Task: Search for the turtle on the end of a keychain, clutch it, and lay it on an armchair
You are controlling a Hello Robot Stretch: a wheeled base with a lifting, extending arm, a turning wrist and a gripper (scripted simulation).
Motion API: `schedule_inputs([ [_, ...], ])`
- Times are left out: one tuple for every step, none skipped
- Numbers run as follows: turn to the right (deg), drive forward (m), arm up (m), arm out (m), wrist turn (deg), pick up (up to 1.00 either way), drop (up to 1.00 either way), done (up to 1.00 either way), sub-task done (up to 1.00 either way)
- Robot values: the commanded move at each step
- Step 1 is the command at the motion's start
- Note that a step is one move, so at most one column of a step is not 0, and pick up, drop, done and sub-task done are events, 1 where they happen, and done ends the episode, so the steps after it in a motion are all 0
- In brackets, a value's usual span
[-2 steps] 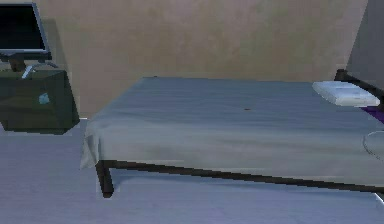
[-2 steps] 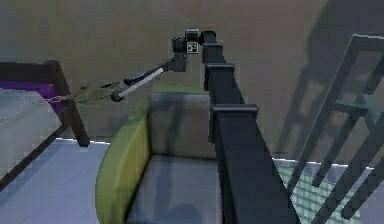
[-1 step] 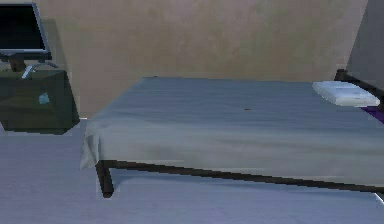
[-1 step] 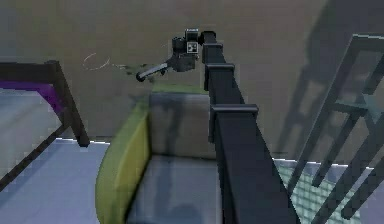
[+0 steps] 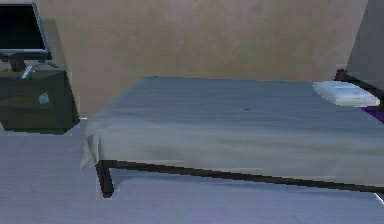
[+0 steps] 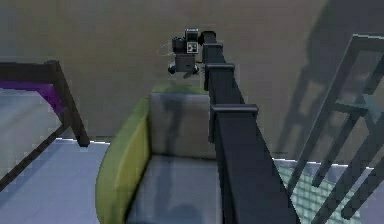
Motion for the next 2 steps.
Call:
schedule_inputs([
  [0.0,0.00,-0.46,0.00,0.0,0.00,0.00,0.00,0.00],
  [0.0,0.00,-0.50,0.00,0.0,0.00,0.00,0.00,0.00],
])
